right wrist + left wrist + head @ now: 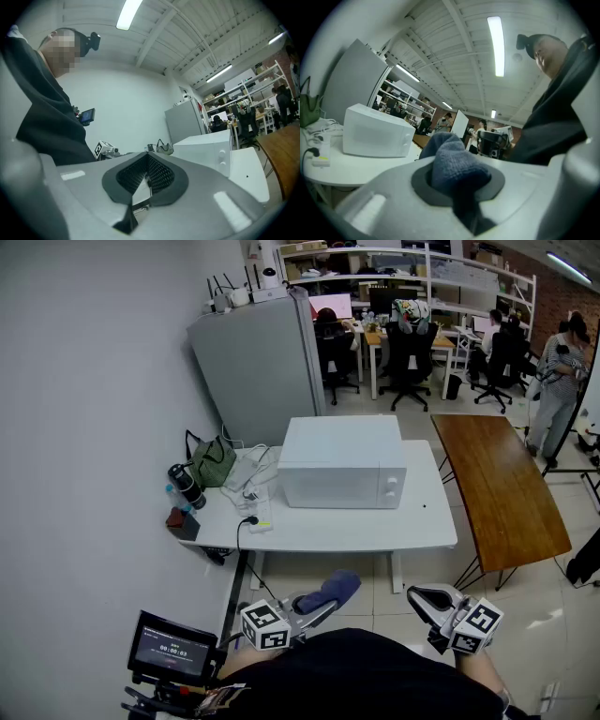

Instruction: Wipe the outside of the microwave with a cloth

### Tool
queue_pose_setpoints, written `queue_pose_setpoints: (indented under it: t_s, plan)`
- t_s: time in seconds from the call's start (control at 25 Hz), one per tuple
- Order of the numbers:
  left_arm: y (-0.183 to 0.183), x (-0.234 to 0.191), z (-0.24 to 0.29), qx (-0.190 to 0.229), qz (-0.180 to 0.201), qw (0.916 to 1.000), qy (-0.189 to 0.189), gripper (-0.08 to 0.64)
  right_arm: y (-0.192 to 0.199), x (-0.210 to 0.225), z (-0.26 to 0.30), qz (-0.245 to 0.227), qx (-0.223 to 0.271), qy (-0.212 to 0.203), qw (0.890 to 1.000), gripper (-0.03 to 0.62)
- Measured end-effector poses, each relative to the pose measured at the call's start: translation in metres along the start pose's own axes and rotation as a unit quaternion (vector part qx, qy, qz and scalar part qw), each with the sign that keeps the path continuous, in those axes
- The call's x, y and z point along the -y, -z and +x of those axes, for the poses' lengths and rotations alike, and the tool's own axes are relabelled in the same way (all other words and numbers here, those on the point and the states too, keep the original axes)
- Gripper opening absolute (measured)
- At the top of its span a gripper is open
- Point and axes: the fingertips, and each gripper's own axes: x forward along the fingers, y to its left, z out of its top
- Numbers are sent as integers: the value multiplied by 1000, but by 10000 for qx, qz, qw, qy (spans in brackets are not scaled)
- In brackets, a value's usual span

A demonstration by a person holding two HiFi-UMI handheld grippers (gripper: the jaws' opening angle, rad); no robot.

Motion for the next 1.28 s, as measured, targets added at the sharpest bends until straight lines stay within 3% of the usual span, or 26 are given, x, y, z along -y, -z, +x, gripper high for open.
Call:
queue_pose_setpoints:
  t_s: [0.24,0.52,0.72,1.0,1.12,1.28]
  plan:
    - [-2,-41,-16,290,-103,9994,-170,57,0,14,53,-104,-229,-250,9994,5]
    - [-49,-165,-98,494,179,9986,-9,57,-28,11,214,-336,-209,-273,9988,5]
    - [-79,-237,-130,390,225,9989,101,57,-46,16,283,-495,-316,-87,9982,5]
    - [-122,-336,-102,-23,682,9977,4,57,-45,67,297,-341,-441,221,9982,5]
    - [-155,-387,-63,-198,920,9952,-285,57,-58,112,283,-395,-309,309,9983,5]
    - [-194,-468,2,-427,917,9906,-919,57,-81,184,251,-530,-98,224,9983,5]
